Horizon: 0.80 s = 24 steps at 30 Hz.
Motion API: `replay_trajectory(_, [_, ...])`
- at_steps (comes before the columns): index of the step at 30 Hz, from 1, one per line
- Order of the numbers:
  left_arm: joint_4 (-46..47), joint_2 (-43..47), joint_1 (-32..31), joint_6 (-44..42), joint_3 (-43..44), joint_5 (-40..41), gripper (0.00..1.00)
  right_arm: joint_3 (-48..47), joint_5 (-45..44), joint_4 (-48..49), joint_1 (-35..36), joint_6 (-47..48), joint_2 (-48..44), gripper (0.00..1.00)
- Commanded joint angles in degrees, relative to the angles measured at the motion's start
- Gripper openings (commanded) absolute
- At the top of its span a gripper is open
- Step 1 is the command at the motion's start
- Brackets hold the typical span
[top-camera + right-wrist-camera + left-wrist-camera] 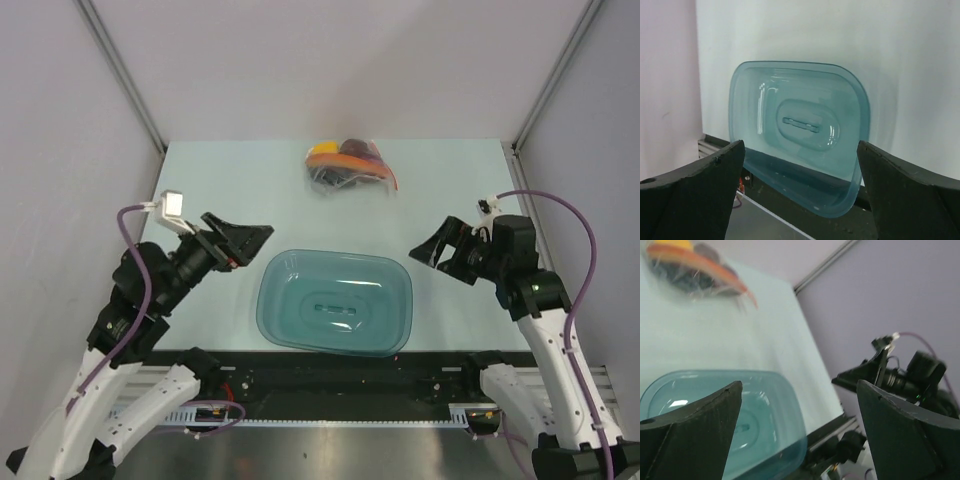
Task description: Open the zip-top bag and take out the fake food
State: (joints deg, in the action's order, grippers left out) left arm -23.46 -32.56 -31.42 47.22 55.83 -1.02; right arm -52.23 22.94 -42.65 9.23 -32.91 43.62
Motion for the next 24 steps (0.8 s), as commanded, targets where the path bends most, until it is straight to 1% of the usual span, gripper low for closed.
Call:
replay_trajectory(1, [-12.0,-2.3,0.4,-7.4,4.4,-5.5,1.0,-2.0,-4.0,-0.7,-0.2,0.0,4.5,1.0])
replay_trajectory(5, [-15.4,-2.9,0.4,-10.9,6.0,-7.2,1.0,-2.5,-4.1,4.0,-0.2,-0.8,9.0,1.0])
replay_trajectory(8, [-17.7,-3.4,0.4,-13.7,7.2,-9.2,1.0,-2.6,-3.4,9.5,-0.2,-2.2,12.6,1.0])
replay_trajectory(12, [-20.8,-4.3,0.3,-16.7,8.4,-10.5,1.0,-3.0,-2.5,18.6,-0.1,-5.1,19.0,1.0])
replay_trajectory(13, [-21.1,-4.5,0.4,-17.6,8.7,-10.8,1.0,-3.4,-2.2,19.8,0.0,-5.6,22.8,1.0])
replay_trajectory(14, [-21.1,-4.6,0.3,-18.1,8.6,-12.4,1.0,-4.1,-2.1,20.9,0.0,-6.1,24.4,1.0])
replay_trajectory(17, [-21.2,-5.1,0.4,-19.5,8.3,-13.1,1.0,-7.7,-1.9,25.4,0.0,-6.7,32.6,1.0])
replay_trajectory(20, [-20.1,-6.5,0.4,-19.3,8.2,-13.3,1.0,-14.9,-0.8,25.6,-0.1,-7.4,42.2,1.0])
replay_trajectory(21, [-19.6,-7.2,0.4,-19.0,8.2,-13.8,1.0,-19.4,-0.4,25.7,-0.1,-7.3,44.6,1.0])
replay_trajectory(22, [-18.9,-7.7,0.4,-18.6,8.0,-14.2,1.0,-21.3,-0.5,25.7,-0.2,-7.3,49.5,1.0])
replay_trajectory(24, [-16.4,-9.5,0.4,-18.2,7.7,-15.7,1.0,-25.2,-0.4,26.6,-0.4,-8.7,54.1,1.0])
